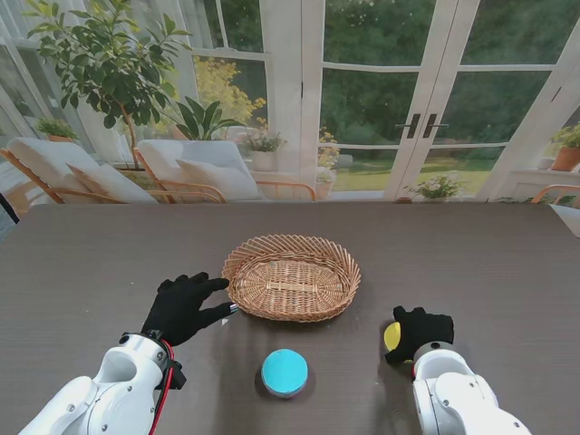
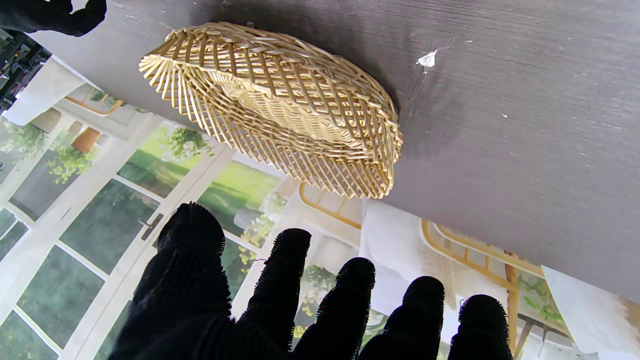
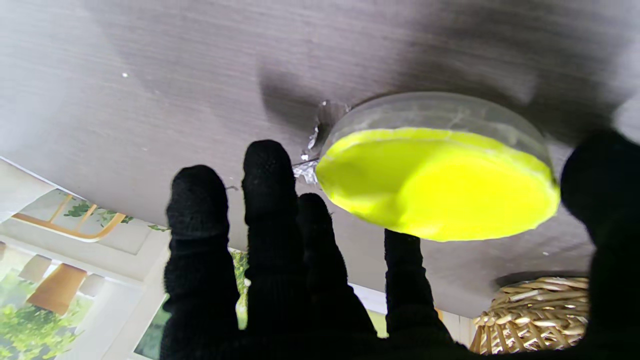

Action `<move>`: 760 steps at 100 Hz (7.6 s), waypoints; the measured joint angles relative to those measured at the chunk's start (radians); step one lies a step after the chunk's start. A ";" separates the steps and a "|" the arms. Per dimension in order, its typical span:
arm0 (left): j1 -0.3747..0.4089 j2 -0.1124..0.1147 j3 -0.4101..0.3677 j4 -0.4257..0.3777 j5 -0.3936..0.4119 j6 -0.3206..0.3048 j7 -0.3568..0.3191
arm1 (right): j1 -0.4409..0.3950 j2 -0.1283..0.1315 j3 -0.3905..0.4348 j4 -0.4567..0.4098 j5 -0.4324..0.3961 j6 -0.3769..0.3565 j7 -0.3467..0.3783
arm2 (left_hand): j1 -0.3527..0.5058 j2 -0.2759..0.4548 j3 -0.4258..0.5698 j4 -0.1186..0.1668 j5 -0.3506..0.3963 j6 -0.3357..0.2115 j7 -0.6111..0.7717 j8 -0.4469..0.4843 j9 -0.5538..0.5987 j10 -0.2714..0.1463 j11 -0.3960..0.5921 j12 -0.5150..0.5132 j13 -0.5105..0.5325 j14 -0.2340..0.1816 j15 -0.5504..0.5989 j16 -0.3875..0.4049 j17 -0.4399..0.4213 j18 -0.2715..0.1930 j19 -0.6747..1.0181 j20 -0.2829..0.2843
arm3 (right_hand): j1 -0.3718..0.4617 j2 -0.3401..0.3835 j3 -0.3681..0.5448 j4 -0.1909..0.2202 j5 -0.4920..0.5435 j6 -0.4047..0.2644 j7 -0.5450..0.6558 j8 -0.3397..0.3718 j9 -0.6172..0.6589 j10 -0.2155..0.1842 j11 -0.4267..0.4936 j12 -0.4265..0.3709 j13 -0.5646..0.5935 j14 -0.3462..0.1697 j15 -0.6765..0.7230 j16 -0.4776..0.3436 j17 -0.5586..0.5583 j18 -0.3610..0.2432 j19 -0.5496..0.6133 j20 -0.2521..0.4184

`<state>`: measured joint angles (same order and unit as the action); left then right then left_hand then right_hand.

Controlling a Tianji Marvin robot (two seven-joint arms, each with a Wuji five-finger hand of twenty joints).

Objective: Stack culture dishes into a storage basket

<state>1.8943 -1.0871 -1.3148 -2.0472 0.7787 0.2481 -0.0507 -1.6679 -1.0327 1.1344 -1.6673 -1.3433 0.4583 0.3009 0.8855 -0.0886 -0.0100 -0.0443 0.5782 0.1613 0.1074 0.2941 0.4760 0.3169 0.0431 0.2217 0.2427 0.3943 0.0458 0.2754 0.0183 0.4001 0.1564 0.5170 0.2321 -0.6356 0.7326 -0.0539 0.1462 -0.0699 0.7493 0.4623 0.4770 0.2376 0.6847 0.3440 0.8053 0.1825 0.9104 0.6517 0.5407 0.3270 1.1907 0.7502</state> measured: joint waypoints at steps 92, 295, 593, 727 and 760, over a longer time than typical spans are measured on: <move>0.007 0.000 -0.003 -0.006 0.003 -0.001 0.002 | 0.028 0.000 -0.024 0.023 0.077 0.027 -0.034 | 0.000 0.010 0.000 0.000 0.010 -0.008 0.001 0.000 0.000 0.000 0.000 0.000 0.000 0.001 0.006 0.000 0.000 0.000 0.000 0.001 | 0.056 -0.225 0.410 -0.066 0.046 -0.036 0.146 -0.001 0.149 0.101 -0.016 0.010 0.247 -0.136 0.146 0.013 0.000 -0.014 0.150 0.000; 0.059 -0.003 -0.030 -0.032 0.029 -0.009 0.035 | -0.284 0.003 0.089 -0.471 0.070 -0.473 -0.096 | 0.010 0.010 0.000 0.000 0.011 -0.010 0.006 0.005 0.000 0.000 0.000 0.000 0.001 0.003 0.006 0.004 0.000 0.000 0.000 0.001 | 0.070 -0.240 0.447 -0.085 0.073 -0.048 0.162 -0.001 0.141 0.106 -0.018 0.008 0.277 -0.148 0.149 0.013 0.001 -0.016 0.150 -0.002; 0.058 -0.003 -0.022 -0.043 0.047 0.039 0.013 | 0.179 0.019 -0.423 -0.068 0.083 -0.438 -0.266 | 0.010 0.010 0.000 0.000 0.023 -0.010 0.007 0.006 0.000 0.000 0.000 0.000 0.023 0.007 0.019 0.018 0.001 0.000 0.000 0.012 | 0.057 -0.233 0.449 -0.085 0.063 -0.074 0.180 -0.001 0.054 0.051 0.032 0.024 0.192 -0.148 0.168 0.013 0.001 -0.039 0.150 -0.002; 0.061 -0.002 -0.026 -0.043 0.045 0.038 0.002 | 0.108 0.025 -0.366 -0.115 0.047 -0.428 -0.217 | 0.010 0.010 0.000 0.000 0.054 -0.010 0.017 0.008 0.033 0.009 0.007 0.002 0.023 0.008 0.019 0.018 0.001 0.000 0.000 0.014 | -0.075 -0.204 0.447 -0.092 -0.021 -0.090 -0.011 -0.065 -0.189 -0.097 0.084 0.078 -0.110 -0.057 -0.023 -0.039 0.000 -0.033 0.091 -0.002; 0.059 -0.002 -0.025 -0.041 0.043 0.039 0.001 | 0.083 0.026 -0.349 -0.140 0.040 -0.449 -0.217 | 0.010 0.010 0.000 0.000 0.056 -0.010 0.017 0.008 0.036 0.009 0.007 0.002 0.024 0.008 0.019 0.018 0.001 0.000 0.000 0.014 | -0.097 -0.158 0.407 -0.105 -0.020 -0.101 -0.034 -0.040 -0.189 -0.111 0.011 0.040 -0.150 0.041 -0.435 -0.235 0.000 0.078 -0.216 -0.107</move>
<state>1.9529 -1.0887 -1.3398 -2.0883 0.8221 0.2867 -0.0499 -1.5848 -1.0067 0.7858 -1.8072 -1.3030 0.0094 0.0838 0.8960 -0.0787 -0.0101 -0.0442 0.6340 0.1517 0.1242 0.3018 0.5125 0.3256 0.0501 0.2233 0.2664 0.4020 0.0644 0.2932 0.0197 0.4001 0.1565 0.5306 0.1350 -0.7939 1.1392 -0.1586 0.1260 -0.1707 0.7150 0.4223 0.2882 0.1270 0.6957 0.3844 0.6554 0.2230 0.4750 0.4172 0.5403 0.4047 0.9745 0.6432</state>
